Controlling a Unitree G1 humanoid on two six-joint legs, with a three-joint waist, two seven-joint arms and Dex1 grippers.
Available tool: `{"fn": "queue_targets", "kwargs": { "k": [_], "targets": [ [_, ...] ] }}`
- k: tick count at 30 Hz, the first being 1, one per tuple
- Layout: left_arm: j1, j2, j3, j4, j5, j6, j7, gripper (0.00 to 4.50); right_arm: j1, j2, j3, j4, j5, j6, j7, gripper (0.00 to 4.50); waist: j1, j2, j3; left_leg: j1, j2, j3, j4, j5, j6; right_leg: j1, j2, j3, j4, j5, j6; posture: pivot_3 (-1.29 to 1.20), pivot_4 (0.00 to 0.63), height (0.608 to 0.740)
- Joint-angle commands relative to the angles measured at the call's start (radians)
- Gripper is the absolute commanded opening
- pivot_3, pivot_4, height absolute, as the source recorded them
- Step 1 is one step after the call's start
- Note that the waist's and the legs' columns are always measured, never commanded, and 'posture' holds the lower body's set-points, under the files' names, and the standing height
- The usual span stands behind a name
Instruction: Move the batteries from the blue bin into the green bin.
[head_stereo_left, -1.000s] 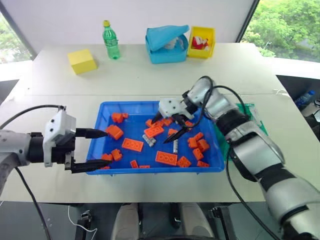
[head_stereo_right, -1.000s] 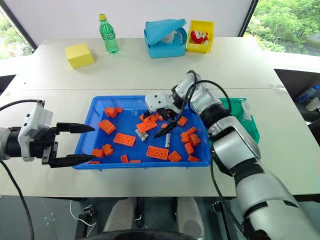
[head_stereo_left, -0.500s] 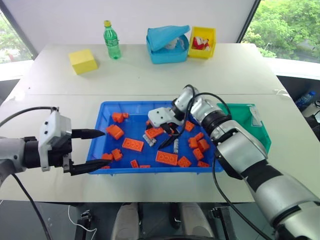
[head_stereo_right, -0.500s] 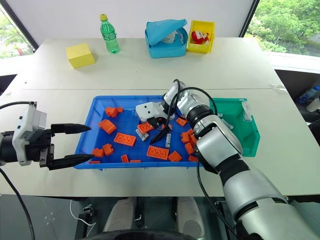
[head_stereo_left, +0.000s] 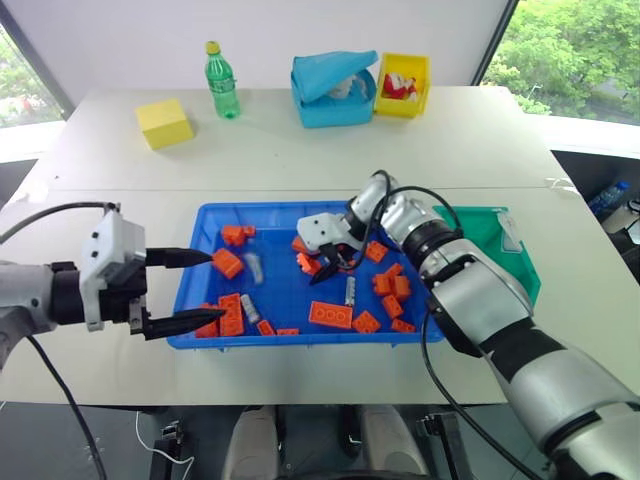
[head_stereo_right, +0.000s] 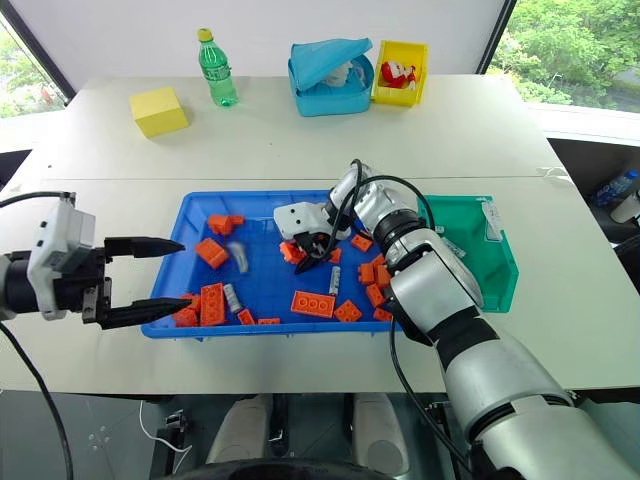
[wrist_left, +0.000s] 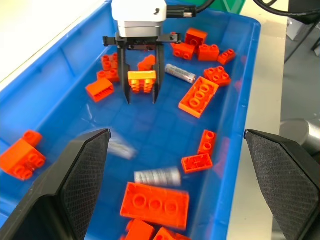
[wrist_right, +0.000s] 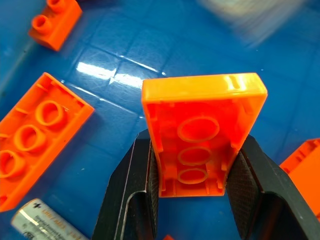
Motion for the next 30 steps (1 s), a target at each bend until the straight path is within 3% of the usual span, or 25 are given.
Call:
{"fn": "queue_targets", "kwargs": {
  "k": [1, 11, 19, 24, 26, 30],
  "targets": [
    [-0.028, 0.014, -0.007, 0.007, 0.005, -0.019, -0.005, 4.50, -0.047, -0.010, -0.050, -0.037, 0.032, 0.005, 0.053, 1.20, 0.000, 0.000, 0.000, 0.000, 0.000, 0.000, 0.000, 0.000, 0.000, 0.000, 0.000, 0.000, 0.000, 0.000, 0.000, 0.00, 0.150, 0.736],
    [-0.003, 0.027, 0.014, 0.080, 0.039, -0.039, -0.043, 4.50, -0.018, 0.032, -0.134, -0.211, 0.112, 0.085, 0.028, 1.20, -0.005, 0.000, 0.000, 0.000, 0.000, 0.000, 0.000, 0.000, 0.000, -0.001, 0.000, 0.000, 0.001, 0.000, 0.000, 0.00, 0.150, 0.736],
    [-0.015, 0.045, 0.043, 0.167, 0.078, -0.066, -0.051, 4.50, 0.029, 0.207, -0.088, -0.300, 0.047, 0.207, -0.263, 1.20, -0.022, 0.000, 0.000, 0.000, 0.000, 0.000, 0.000, 0.000, 0.000, -0.001, 0.000, 0.000, 0.002, 0.000, 0.000, 0.00, 0.150, 0.736],
    [-0.006, 0.042, 0.052, 0.163, 0.076, -0.060, -0.050, 4.50, 0.001, 0.279, -0.079, -0.277, 0.014, 0.311, -0.414, 3.68, -0.022, 0.000, 0.000, -0.001, 0.000, 0.000, 0.000, 0.000, 0.000, -0.002, -0.001, 0.000, 0.002, 0.000, 0.000, 0.00, 0.150, 0.736],
    [-0.003, 0.041, 0.052, 0.160, 0.075, -0.059, -0.050, 4.50, -0.002, 0.279, -0.079, -0.294, 0.017, 0.347, -0.420, 3.68, -0.021, -0.001, 0.000, -0.001, 0.000, 0.000, 0.000, 0.000, 0.000, -0.002, -0.001, 0.000, 0.002, 0.000, 0.000, 0.00, 0.150, 0.736],
    [0.003, 0.040, 0.036, 0.166, 0.076, -0.068, -0.066, 4.50, 0.080, 0.187, -0.058, -0.545, 0.066, 0.555, -0.232, 3.68, -0.019, -0.002, -0.001, -0.001, 0.000, 0.000, 0.000, 0.000, 0.000, -0.002, -0.001, 0.000, 0.001, 0.000, 0.000, 0.00, 0.150, 0.736]
  ]
}}
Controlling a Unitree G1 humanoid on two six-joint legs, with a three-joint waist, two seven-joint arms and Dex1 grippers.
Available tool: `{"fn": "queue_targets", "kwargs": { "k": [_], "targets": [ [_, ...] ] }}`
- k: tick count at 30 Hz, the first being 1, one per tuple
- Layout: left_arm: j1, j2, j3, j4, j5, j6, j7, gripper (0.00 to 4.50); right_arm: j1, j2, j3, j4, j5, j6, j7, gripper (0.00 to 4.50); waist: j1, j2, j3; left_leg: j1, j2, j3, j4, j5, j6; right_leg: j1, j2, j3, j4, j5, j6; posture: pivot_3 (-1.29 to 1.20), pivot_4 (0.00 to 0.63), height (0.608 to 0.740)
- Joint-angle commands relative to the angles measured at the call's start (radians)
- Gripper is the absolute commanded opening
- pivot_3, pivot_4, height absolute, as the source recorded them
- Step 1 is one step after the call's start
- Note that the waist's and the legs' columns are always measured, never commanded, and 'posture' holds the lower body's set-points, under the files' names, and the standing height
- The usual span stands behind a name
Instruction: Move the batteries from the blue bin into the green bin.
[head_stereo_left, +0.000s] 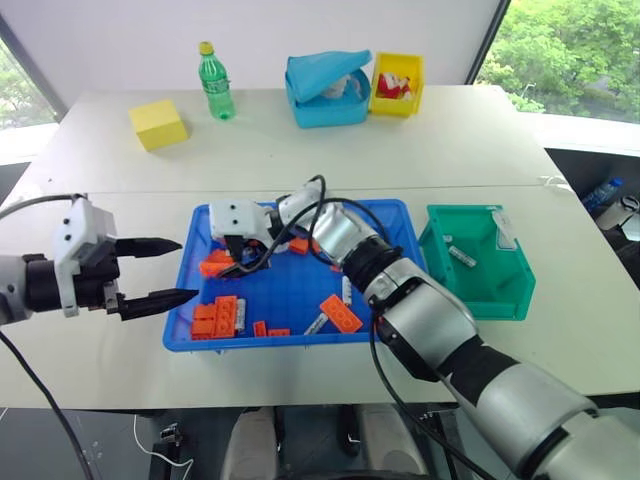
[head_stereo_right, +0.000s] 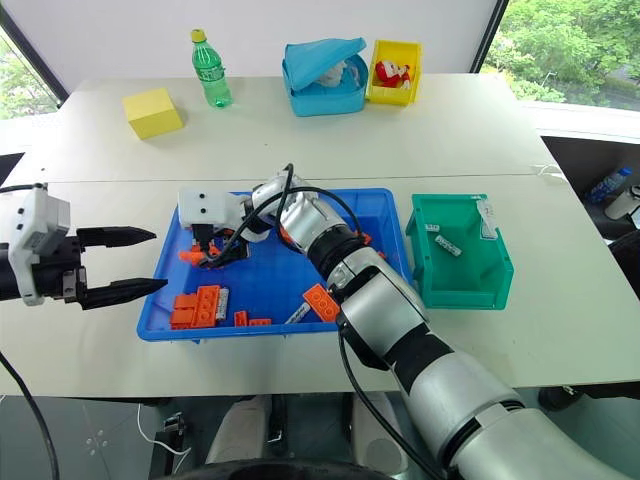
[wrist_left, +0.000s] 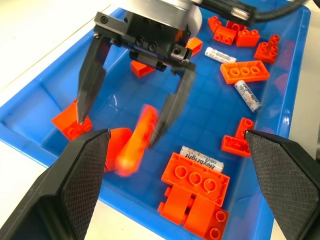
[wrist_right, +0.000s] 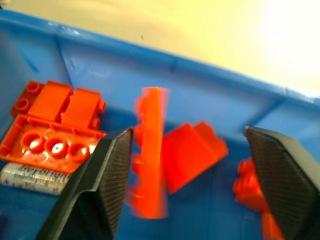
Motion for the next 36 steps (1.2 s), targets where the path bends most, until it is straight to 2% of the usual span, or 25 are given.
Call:
{"fn": "queue_targets", "kwargs": {
  "k": [1, 7, 17, 22, 29, 36],
  "targets": [
    [-0.001, 0.010, 0.016, -0.007, 0.000, -0.022, -0.026, 4.50, 0.059, -0.079, 0.020, -0.251, 0.039, 0.155, 0.125, 3.68, 0.002, -0.001, 0.000, 0.000, 0.000, 0.000, 0.000, 0.000, 0.000, 0.000, 0.000, 0.000, 0.000, 0.000, 0.000, 0.00, 0.150, 0.736],
    [-0.011, 0.021, -0.012, 0.002, 0.000, -0.034, -0.076, 4.50, 0.218, -0.189, 0.098, -0.608, 0.081, 0.484, 0.224, 3.68, -0.003, -0.001, -0.001, 0.000, 0.000, 0.000, 0.000, 0.000, 0.000, 0.000, 0.001, 0.000, 0.000, 0.000, 0.000, 0.00, 0.150, 0.736],
    [0.021, 0.106, -0.004, 0.091, 0.051, -0.124, -0.269, 4.50, 0.286, -0.150, 0.147, -0.708, 0.158, 0.744, 0.127, 3.68, -0.001, -0.001, -0.001, 0.000, 0.000, 0.000, 0.000, 0.000, 0.000, -0.002, 0.001, 0.000, 0.002, -0.001, -0.002, 0.00, 0.150, 0.736],
    [0.011, 0.115, -0.004, 0.114, 0.058, -0.142, -0.293, 4.50, 0.321, -0.145, 0.190, -0.707, 0.178, 0.745, 0.077, 3.68, -0.001, -0.001, -0.001, 0.000, 0.000, 0.000, 0.000, 0.000, 0.000, -0.002, 0.001, -0.001, 0.002, -0.002, -0.003, 0.00, 0.150, 0.736],
    [0.060, 0.127, 0.026, 0.103, 0.069, -0.139, -0.337, 4.50, 0.368, -0.135, 0.265, -0.660, 0.124, 0.565, -0.053, 3.68, -0.004, -0.001, -0.001, 0.000, 0.000, 0.000, -0.001, 0.000, 0.000, -0.003, 0.001, -0.001, 0.002, -0.002, -0.003, 0.00, 0.150, 0.736],
    [0.060, 0.126, 0.029, 0.104, 0.075, -0.142, -0.333, 4.50, 0.386, -0.103, 0.279, -0.675, 0.146, 0.567, -0.096, 3.68, -0.002, -0.002, -0.001, 0.000, 0.000, 0.000, -0.001, 0.000, 0.000, -0.002, 0.001, -0.001, 0.002, -0.002, -0.003, 0.00, 0.150, 0.736]
  ]
}}
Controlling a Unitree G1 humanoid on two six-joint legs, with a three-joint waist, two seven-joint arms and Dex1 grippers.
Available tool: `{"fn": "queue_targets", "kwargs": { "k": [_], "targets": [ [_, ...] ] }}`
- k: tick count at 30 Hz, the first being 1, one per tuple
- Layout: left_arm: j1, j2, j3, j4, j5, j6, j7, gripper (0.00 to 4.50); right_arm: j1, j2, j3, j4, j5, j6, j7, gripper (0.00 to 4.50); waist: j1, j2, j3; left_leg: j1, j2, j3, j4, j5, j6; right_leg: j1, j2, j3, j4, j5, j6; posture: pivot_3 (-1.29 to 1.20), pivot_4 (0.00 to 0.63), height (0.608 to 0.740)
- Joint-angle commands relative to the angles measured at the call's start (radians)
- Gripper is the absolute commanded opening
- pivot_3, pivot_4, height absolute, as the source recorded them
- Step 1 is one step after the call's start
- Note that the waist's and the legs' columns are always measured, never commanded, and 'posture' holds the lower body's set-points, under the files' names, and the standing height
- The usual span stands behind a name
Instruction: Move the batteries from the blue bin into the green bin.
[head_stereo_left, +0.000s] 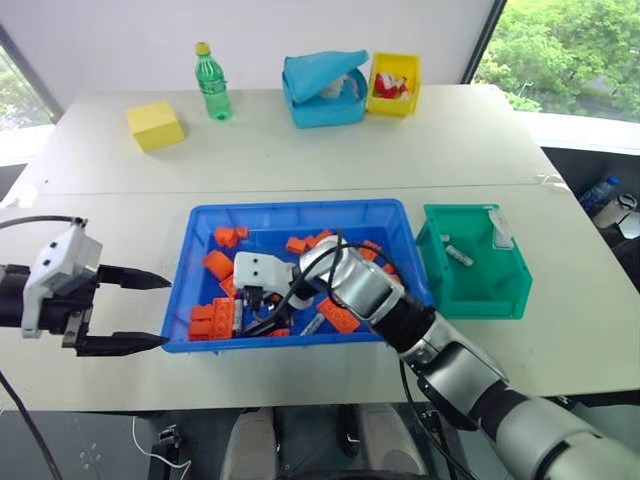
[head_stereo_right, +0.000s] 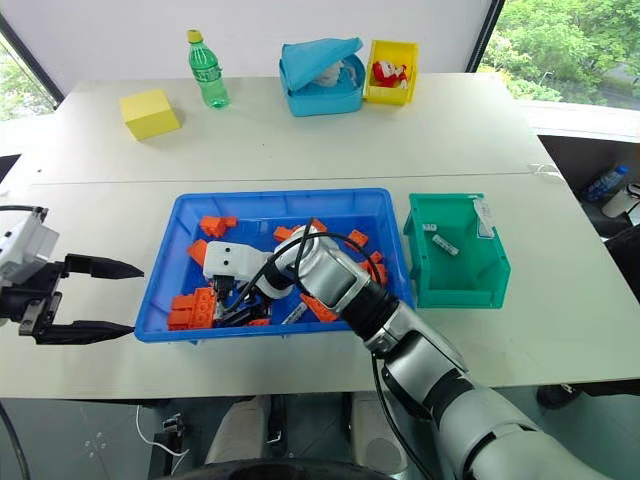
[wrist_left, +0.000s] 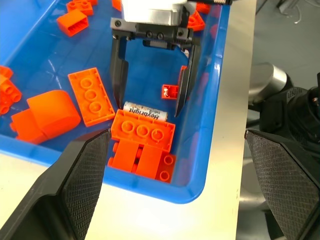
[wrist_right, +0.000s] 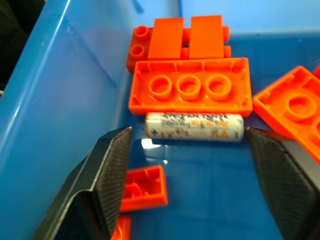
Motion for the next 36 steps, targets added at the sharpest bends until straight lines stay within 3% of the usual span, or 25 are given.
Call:
{"fn": "queue_targets", "kwargs": {
  "k": [1, 3, 8, 11, 16, 20, 24, 26, 29, 33, 36],
  "targets": [
    [-0.013, 0.017, 0.027, -0.010, 0.001, -0.010, -0.001, 4.50, 0.005, 0.018, 0.014, -0.012, 0.006, -0.009, -0.018, 3.68, 0.000, 0.000, 0.000, 0.000, 0.000, 0.000, 0.000, 0.000, 0.000, 0.000, 0.000, 0.000, 0.000, 0.000, 0.000, 0.00, 0.150, 0.736],
    [-0.020, 0.015, 0.022, -0.015, -0.003, -0.004, 0.003, 4.50, 0.009, 0.016, 0.016, -0.007, 0.006, -0.017, -0.022, 3.68, 0.000, 0.000, 0.000, 0.000, 0.000, 0.000, 0.000, 0.000, 0.000, 0.000, 0.000, 0.000, 0.000, 0.000, 0.000, 0.00, 0.150, 0.736],
    [-0.047, 0.009, 0.001, -0.018, -0.013, 0.002, 0.010, 4.50, -0.002, -0.010, 0.009, -0.027, 0.013, -0.021, -0.008, 2.23, 0.000, 0.000, 0.000, 0.000, 0.000, 0.000, 0.000, 0.000, 0.000, 0.000, 0.000, 0.000, 0.000, 0.000, 0.000, 0.00, 0.150, 0.736],
    [-0.088, -0.002, -0.023, -0.017, -0.028, 0.012, 0.021, 4.50, -0.038, -0.048, -0.043, -0.079, 0.049, 0.015, 0.021, 2.23, 0.003, 0.000, 0.000, 0.000, 0.000, 0.000, 0.000, 0.000, 0.000, 0.000, 0.000, 0.000, 0.000, 0.000, 0.000, 0.00, 0.150, 0.736],
    [-0.222, -0.060, -0.100, -0.030, -0.092, 0.071, 0.082, 4.50, -0.130, -0.211, -0.257, -0.211, 0.161, 0.170, 0.040, 2.23, 0.013, -0.001, 0.000, -0.002, 0.000, -0.001, 0.002, 0.000, 0.000, -0.001, 0.000, 0.000, 0.000, 0.001, 0.002, 0.00, 0.150, 0.736],
    [-0.339, -0.147, -0.184, -0.041, -0.124, 0.106, 0.145, 4.50, -0.144, -0.440, -0.440, -0.309, 0.241, 0.313, 0.056, 2.23, 0.033, -0.001, 0.000, -0.002, -0.001, -0.001, 0.001, 0.000, 0.000, 0.000, 0.000, -0.001, -0.001, 0.001, 0.002, 0.00, 0.150, 0.736],
    [-0.429, -0.243, -0.286, -0.033, -0.094, 0.087, 0.175, 4.50, 0.002, -0.798, -0.568, -0.381, 0.256, 0.314, 0.109, 2.23, 0.057, -0.002, 0.000, -0.005, -0.002, -0.001, 0.001, 0.000, 0.000, 0.000, 0.000, -0.001, -0.005, 0.001, 0.002, 0.00, 0.150, 0.736],
    [-0.450, -0.264, -0.315, -0.022, -0.077, 0.072, 0.173, 4.50, 0.090, -0.913, -0.626, -0.393, 0.275, 0.306, 0.119, 2.23, 0.056, -0.002, 0.000, -0.007, -0.002, -0.001, 0.002, 0.000, 0.001, -0.001, -0.001, -0.001, -0.008, 0.001, 0.002, 0.00, 0.150, 0.736],
    [-0.471, -0.278, -0.343, 0.007, -0.050, 0.044, 0.160, 4.50, 0.211, -1.005, -0.713, -0.378, 0.276, 0.286, 0.078, 2.23, 0.035, -0.002, 0.000, -0.006, -0.002, -0.001, 0.002, -0.001, 0.001, -0.001, 0.000, 0.000, -0.008, 0.001, 0.003, 0.00, 0.150, 0.736],
    [-0.491, -0.285, -0.358, 0.037, -0.037, 0.029, 0.148, 4.50, 0.337, -1.041, -0.781, -0.390, 0.297, 0.278, 0.040, 2.23, 0.021, -0.001, 0.000, -0.002, -0.001, -0.001, 0.001, -0.001, 0.002, 0.000, 0.002, 0.001, -0.005, 0.001, 0.003, 0.00, 0.150, 0.736],
    [-0.504, -0.292, -0.369, 0.048, -0.029, 0.021, 0.140, 4.50, 0.379, -1.028, -0.797, -0.404, 0.311, 0.270, 0.002, 3.75, 0.023, -0.001, 0.000, -0.001, -0.001, -0.001, 0.001, -0.001, 0.002, 0.001, 0.002, 0.002, -0.004, 0.000, 0.004, 0.00, 0.150, 0.736]
  ]
}}
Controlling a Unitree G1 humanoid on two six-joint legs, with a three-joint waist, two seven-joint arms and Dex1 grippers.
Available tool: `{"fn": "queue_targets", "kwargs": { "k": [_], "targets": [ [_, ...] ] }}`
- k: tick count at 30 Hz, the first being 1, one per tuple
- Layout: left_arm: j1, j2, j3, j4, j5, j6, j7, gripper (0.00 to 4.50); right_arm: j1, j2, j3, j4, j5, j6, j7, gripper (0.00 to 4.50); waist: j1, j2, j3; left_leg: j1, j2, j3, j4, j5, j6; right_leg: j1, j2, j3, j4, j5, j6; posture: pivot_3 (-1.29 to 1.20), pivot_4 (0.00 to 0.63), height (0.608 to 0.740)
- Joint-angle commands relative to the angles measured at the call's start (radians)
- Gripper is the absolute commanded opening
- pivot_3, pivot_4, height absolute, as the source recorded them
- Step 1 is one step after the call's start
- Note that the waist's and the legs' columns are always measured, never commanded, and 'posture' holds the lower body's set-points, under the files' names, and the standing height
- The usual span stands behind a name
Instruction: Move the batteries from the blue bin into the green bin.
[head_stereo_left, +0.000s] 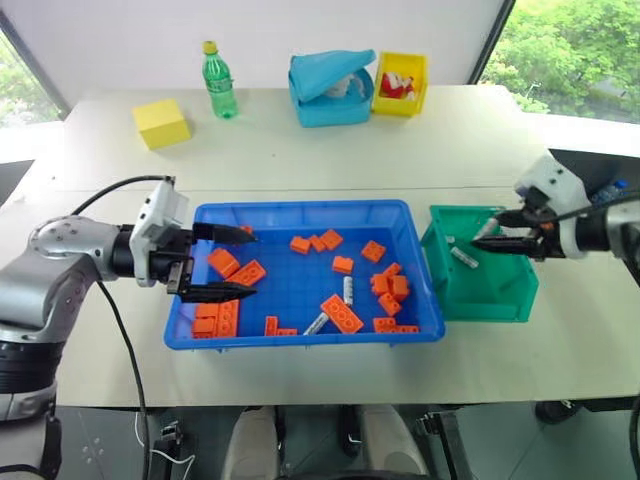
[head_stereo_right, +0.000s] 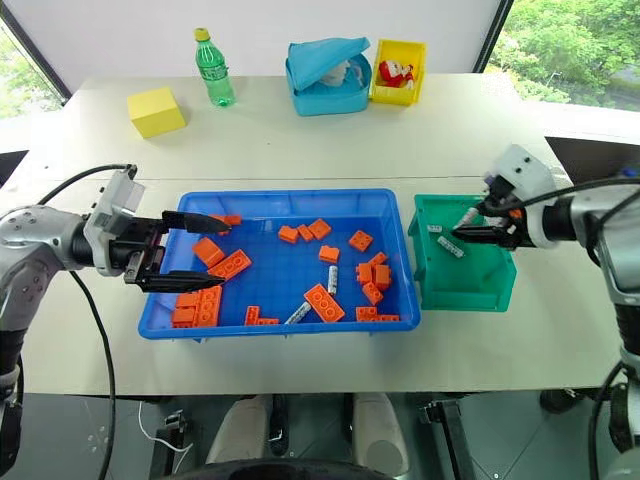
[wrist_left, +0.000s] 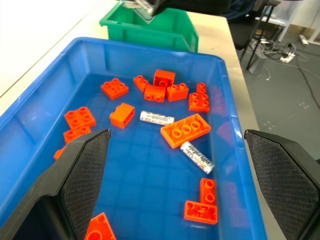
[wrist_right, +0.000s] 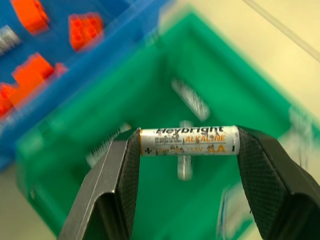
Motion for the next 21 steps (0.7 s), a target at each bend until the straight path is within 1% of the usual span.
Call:
{"fn": "queue_targets", "kwargs": {
  "k": [1, 2, 4, 7, 10, 12, 15, 18, 21],
  "targets": [
    [-0.030, -0.001, -0.004, 0.000, 0.004, -0.023, -0.015, 4.50, -0.009, -0.003, -0.035, -0.044, 0.024, -0.031, -0.037, 4.28, 0.003, 0.000, 0.000, 0.000, 0.000, 0.000, 0.000, 0.000, 0.000, 0.000, 0.000, 0.000, 0.000, 0.000, 0.000, 0.00, 0.150, 0.736],
    [-0.034, -0.001, -0.006, 0.003, 0.004, -0.023, -0.017, 4.50, -0.026, -0.004, -0.025, -0.043, 0.030, -0.039, -0.038, 4.45, 0.004, 0.000, 0.000, 0.000, 0.000, 0.000, 0.000, 0.000, 0.000, 0.000, -0.001, 0.000, 0.000, 0.000, 0.000, 0.00, 0.150, 0.736],
    [-0.043, 0.000, -0.009, 0.005, 0.004, -0.022, -0.019, 4.50, -0.092, 0.001, 0.005, -0.040, 0.050, -0.057, -0.024, 4.45, 0.003, 0.000, 0.000, 0.000, 0.000, 0.000, 0.001, 0.000, 0.000, 0.000, -0.001, 0.001, 0.000, 0.000, -0.001, 0.00, 0.150, 0.736],
    [-0.051, 0.005, -0.011, 0.007, 0.003, -0.018, -0.023, 4.50, -0.226, 0.043, 0.096, -0.060, 0.076, -0.096, 0.020, 4.45, 0.000, 0.001, 0.000, 0.000, 0.000, 0.001, 0.001, 0.000, 0.000, 0.000, 0.000, 0.001, 0.000, 0.000, -0.001, 0.00, 0.150, 0.736],
    [-0.047, 0.011, -0.008, -0.008, -0.003, -0.009, -0.021, 4.50, -0.334, 0.110, 0.229, -0.114, 0.115, -0.150, 0.130, 4.45, 0.002, 0.000, 0.000, 0.000, 0.000, -0.001, 0.000, 0.000, 0.000, 0.000, 0.001, 0.001, 0.000, 0.000, -0.001, 0.00, 0.150, 0.736],
    [-0.038, 0.015, -0.002, -0.025, -0.010, 0.001, -0.014, 4.50, -0.397, 0.171, 0.331, -0.106, 0.111, -0.202, 0.204, 4.45, 0.002, 0.000, 0.000, 0.000, 0.000, -0.001, -0.001, 0.000, 0.000, 0.000, 0.001, 0.001, 0.000, 0.000, -0.001, 0.00, 0.150, 0.736],
    [-0.011, 0.023, 0.011, -0.063, -0.022, 0.018, 0.000, 4.50, -0.454, 0.254, 0.465, -0.047, 0.042, -0.331, 0.267, 4.45, 0.007, 0.000, 0.000, -0.002, 0.000, 0.000, 0.000, 0.000, 0.000, -0.001, 0.000, 0.001, 0.000, 0.000, -0.001, 0.00, 0.150, 0.736],
    [0.031, 0.031, 0.033, -0.111, -0.038, 0.036, 0.015, 4.50, -0.483, 0.339, 0.595, 0.040, -0.054, -0.501, 0.312, 4.45, 0.010, 0.000, 0.000, -0.004, 0.000, 0.000, 0.002, 0.000, 0.000, -0.001, -0.001, 0.000, 0.000, 0.000, -0.001, 0.00, 0.150, 0.736],
    [0.066, 0.031, 0.033, -0.156, -0.034, 0.038, 0.040, 4.50, -0.494, 0.423, 0.673, 0.121, -0.119, -0.610, 0.332, 4.45, 0.010, 0.000, 0.000, -0.005, -0.001, 0.000, 0.004, 0.000, 0.000, -0.001, -0.002, -0.001, 0.000, 0.000, 0.000, 0.00, 0.150, 0.736]
  ]
}}
